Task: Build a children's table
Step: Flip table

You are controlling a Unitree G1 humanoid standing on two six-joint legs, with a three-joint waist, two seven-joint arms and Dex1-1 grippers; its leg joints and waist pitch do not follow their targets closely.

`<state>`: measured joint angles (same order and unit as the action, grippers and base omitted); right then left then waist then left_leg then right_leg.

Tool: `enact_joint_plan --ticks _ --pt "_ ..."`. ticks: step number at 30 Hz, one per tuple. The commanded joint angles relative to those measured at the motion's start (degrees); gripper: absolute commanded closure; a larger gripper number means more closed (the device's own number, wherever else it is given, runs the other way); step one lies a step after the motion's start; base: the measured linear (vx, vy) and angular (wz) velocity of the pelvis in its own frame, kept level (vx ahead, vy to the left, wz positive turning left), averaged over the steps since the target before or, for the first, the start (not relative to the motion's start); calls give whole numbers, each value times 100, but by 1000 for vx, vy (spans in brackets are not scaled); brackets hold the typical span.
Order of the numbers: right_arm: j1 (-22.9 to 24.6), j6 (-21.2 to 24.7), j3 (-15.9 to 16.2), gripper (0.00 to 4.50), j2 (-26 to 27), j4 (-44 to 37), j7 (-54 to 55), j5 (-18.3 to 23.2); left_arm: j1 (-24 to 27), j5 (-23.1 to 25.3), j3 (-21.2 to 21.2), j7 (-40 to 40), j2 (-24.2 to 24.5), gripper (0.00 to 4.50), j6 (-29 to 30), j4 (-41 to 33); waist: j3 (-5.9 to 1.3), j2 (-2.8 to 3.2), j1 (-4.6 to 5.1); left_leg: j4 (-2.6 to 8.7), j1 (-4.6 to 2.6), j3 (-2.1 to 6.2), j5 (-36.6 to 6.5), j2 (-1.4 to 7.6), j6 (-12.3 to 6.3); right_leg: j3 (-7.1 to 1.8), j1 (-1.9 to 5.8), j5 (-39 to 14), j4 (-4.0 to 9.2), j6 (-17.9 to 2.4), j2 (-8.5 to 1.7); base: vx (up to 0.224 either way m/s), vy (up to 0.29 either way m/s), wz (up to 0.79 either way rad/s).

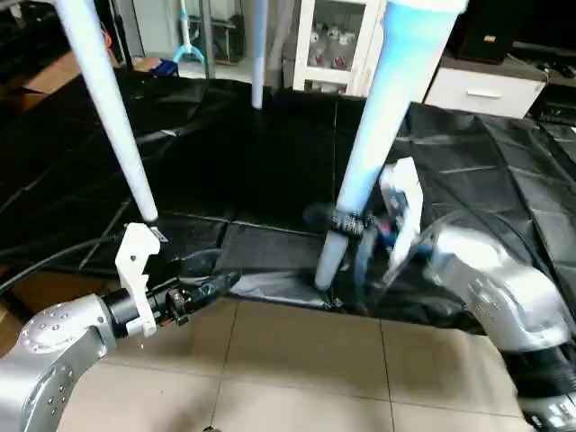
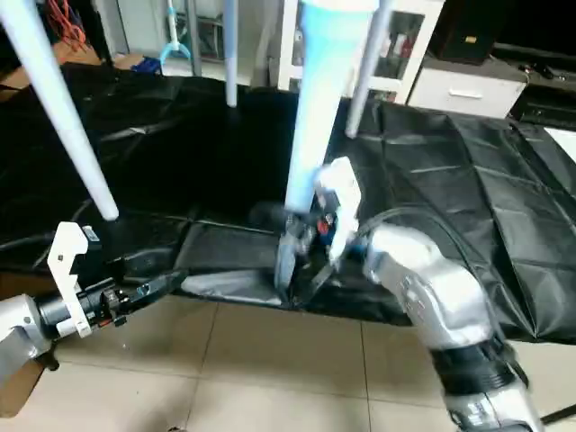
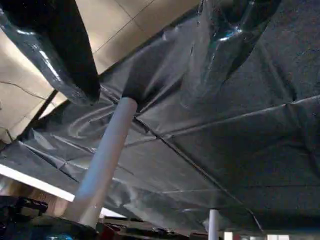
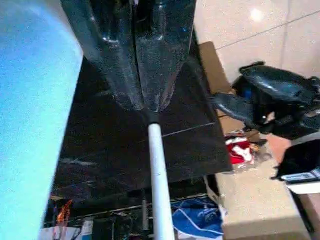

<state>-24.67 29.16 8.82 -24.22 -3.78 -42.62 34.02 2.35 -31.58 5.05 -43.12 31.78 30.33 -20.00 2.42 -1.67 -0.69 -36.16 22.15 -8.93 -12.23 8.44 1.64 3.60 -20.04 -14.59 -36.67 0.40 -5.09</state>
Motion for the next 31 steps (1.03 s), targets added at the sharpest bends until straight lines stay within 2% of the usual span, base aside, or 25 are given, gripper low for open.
enact_joint_plan --ticks 1,3,4,5,6,7,8,9,10,11,12,13,14,15,17,18,22,23,24,25,27,28,29,30,31 --pt "88 -21 -298 448 -141 -81 53 -27 23 -13 -69 -54 48 153 37 -139 -280 92 -19 568 -138 134 -662 437 84 -285 125 507 351 -1237 -337 0 0 0" --pt "275 70 -414 448 -281 -356 47 49 23 -60 -68 -78 41 153 55 -161 -270 121 -60 580 -166 123 -737 456 117 -288 117 433 362 -1205 -318 0 0 0" --pt "334 94 -447 448 -315 -439 48 66 23 -75 -66 -83 38 153 59 -169 -262 111 -76 590 -164 118 -801 455 136 -289 118 372 366 -1185 -313 0 0 0" --pt "444 144 -498 448 -368 -596 54 112 11 -109 -67 -90 15 153 60 -182 -262 137 -94 594 -174 112 -863 453 160 -292 111 300 373 -1173 -314 0 0 0" --pt "698 232 -546 448 -483 -947 16 200 -48 -181 -66 -49 -84 153 62 -192 -254 115 -110 602 -188 101 -984 467 188 -302 100 170 392 -1146 -324 0 0 0" --pt "698 232 -546 448 -483 -947 16 200 -48 -181 -66 -49 -84 153 62 -192 -245 135 -133 613 -199 86 -1090 478 234 -307 97 64 411 -1104 -323 0 0 0" --pt "991 307 -523 448 -599 -1350 -39 272 -136 -233 -92 46 -235 153 57 -187 -238 153 -139 630 -190 77 -1191 487 277 -314 107 -69 417 -1060 -326 0 0 0" --pt "1172 342 -475 448 -643 -1611 -86 321 -203 -198 -150 149 -370 153 18 -140 -242 142 -149 625 -208 68 -1221 495 294 -317 93 -93 430 -1049 -329 0 0 0" --pt "1308 371 -429 448 -663 -1815 -121 368 -264 -134 -208 255 -495 153 -36 -76 -236 170 -143 636 -192 77 -1285 496 325 -320 101 -129 436 -1017 -329 0 0 0" --pt "1360 384 -416 448 -668 -1891 -133 393 -292 -88 -234 313 -554 153 -70 -37 -233 173 -144 641 -185 79 -1303 503 336 -326 103 -139 448 -989 -336 0 0 0" --pt "1528 376 -497 448 -583 -2088 -135 606 -411 201 -324 694 -809 153 -215 173 -244 139 -131 632 -176 91 -1295 496 320 -324 109 -157 442 -986 -344 0 0 0" --pt "1528 376 -497 448 -583 -2088 -135 606 -411 201 -324 694 -809 153 -215 173 -235 186 -135 644 -161 95 -1305 496 308 -333 115 -185 455 -969 -350 0 0 0" --pt "1621 361 -583 448 -509 -2178 -57 696 -493 494 -370 1077 -1009 153 -369 326 -228 138 -111 635 -151 94 -1352 499 267 -344 115 -319 486 -952 -355 0 0 0" --pt "1664 346 -612 448 -479 -2212 15 672 -512 614 -369 1270 -1110 153 -433 392 -229 154 -112 629 -145 101 -1345 495 266 -345 122 -373 486 -947 -366 0 0 0" --pt "1854 314 -707 448 -375 -2358 470 411 -512 813 -396 1777 -1388 153 -429 376 -222 162 -90 639 -134 111 -1340 500 288 -351 123 -537 509 -891 -366 0 0 0" --pt "1977 280 -772 448 -281 -2461 780 233 -513 898 -402 1938 -1528 153 -577 336 -225 162 -101 632 -165 106 -1337 505 321 -354 92 -525 526 -887 -357 0 0 0" --pt "2593 120 -1121 448 351 -3044 1903 6 -473 1155 -292 2736 -2047 153 -722 23 -240 179 -100 642 -156 110 -1217 506 323 -348 98 -166 518 -878 -336 0 0 0" --pt "2607 110 -1126 448 364 -3053 1920 -5 -468 1149 -289 2737 -2053 153 -722 18 -249 175 -105 638 -154 108 -1174 508 319 -347 101 -101 508 -869 -336 0 0 0" --pt "2944 -130 -1241 448 665 -3261 2313 -241 -360 996 -211 2755 -2195 153 -727 -94 -251 170 -108 639 -135 121 -1087 494 307 -340 119 -28 502 -829 -334 0 0 0" --pt "3088 -228 -1317 448 818 -3301 2526 -368 -309 897 -133 2778 -2290 153 -785 -91 -242 179 -113 641 -138 109 -1027 497 304 -346 94 54 505 -824 -333 0 0 0" --pt "3309 -410 -1472 448 1082 -3278 2928 -587 -220 919 -52 2858 -2379 153 -944 -61 -239 228 -101 654 -143 111 -1110 484 340 -340 86 26 512 -804 -316 0 0 0" --pt "3395 -528 -1517 448 1163 -3232 3045 -716 -174 986 -42 2879 -2365 153 -1003 -59 -232 205 -88 665 -150 112 -1285 475 377 -339 90 -133 529 -752 -299 0 0 0" --pt "3464 -603 -1497 448 1194 -3152 3151 -873 -142 1161 -51 2950 -2319 153 -1081 -32 -226 208 -85 671 -152 113 -1360 476 386 -344 85 -214 536 -718 -297 0 0 0" --pt "3475 -637 -1474 448 1197 -3123 3161 -915 -139 1209 -58 2959 -2297 153 -1110 -21 -207 240 -68 683 -154 120 -1512 472 422 -347 76 -383 566 -639 -292 0 0 0" --pt "3493 -691 -1437 448 1202 -3075 3178 -982 -135 1287 -70 2972 -2263 153 -1157 -5 -195 247 -57 693 -146 134 -1647 468 434 -352 79 -565 583 -570 -292 0 0 0"
